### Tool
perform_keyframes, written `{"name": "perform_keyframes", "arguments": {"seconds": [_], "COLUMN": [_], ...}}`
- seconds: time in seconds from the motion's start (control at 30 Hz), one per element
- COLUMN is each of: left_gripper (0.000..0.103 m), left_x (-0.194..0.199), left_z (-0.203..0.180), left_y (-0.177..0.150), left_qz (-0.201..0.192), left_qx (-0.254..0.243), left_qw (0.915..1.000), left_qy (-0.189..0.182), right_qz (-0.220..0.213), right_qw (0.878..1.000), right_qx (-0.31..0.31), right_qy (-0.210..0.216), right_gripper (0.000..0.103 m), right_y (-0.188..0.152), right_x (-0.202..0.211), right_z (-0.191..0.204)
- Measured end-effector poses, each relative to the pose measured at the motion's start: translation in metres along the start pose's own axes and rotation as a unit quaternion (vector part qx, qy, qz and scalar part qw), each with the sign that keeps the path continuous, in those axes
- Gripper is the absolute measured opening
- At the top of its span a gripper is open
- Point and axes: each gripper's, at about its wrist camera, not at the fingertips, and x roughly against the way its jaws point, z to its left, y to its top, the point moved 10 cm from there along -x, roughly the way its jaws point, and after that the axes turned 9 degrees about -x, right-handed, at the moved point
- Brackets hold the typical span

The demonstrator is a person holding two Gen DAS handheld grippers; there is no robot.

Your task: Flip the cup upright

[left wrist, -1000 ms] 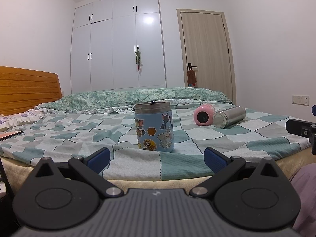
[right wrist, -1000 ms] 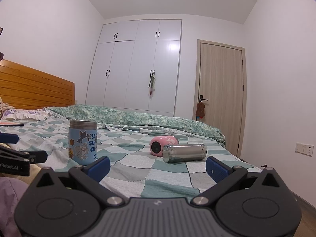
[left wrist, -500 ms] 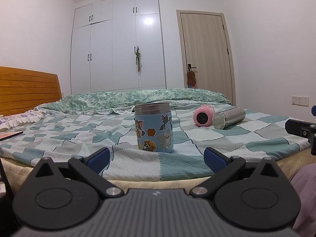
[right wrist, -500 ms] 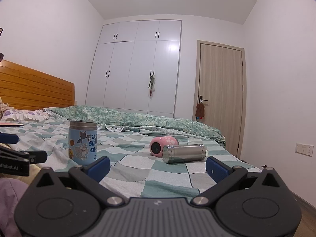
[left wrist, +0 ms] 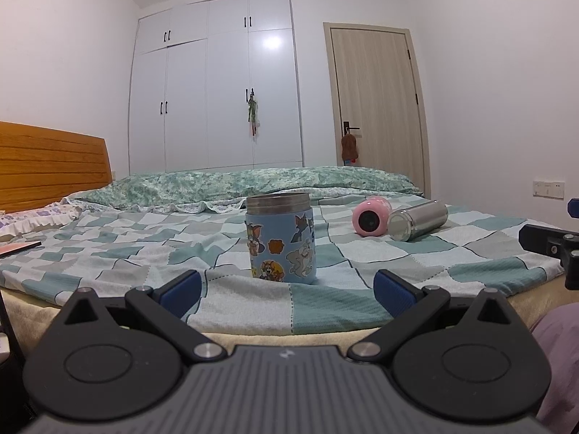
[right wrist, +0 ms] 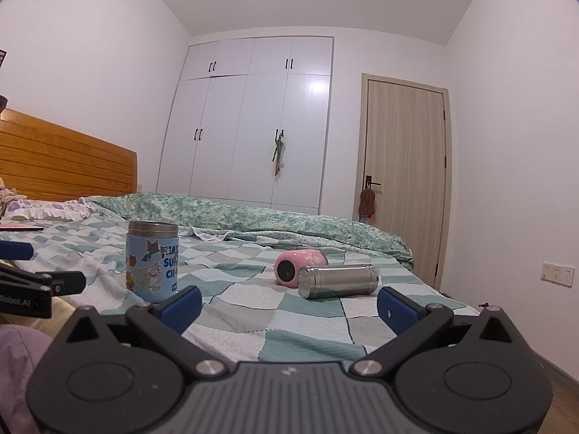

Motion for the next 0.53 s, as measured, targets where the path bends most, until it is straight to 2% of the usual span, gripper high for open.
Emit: {"name": "perform_keyframes", "arguments": {"seconds": [0.53], "left_gripper": [0.103], "left_x": [-0.0002], "left_z": [-0.0006], "left_y": [-0.0025], "left_qz": [0.003], "left_qx": [0.000], "left_qw": [1.0000], "left_qy": [-0.002], "right_qz": [0.000], "right_qw": [1.000], "right_qx": [0.001], "right_qy": [0.000], "right_gripper": [0.103], "right_y": [-0.0001], "right_x": [-0.0006], "right_z": [0.0003]}}
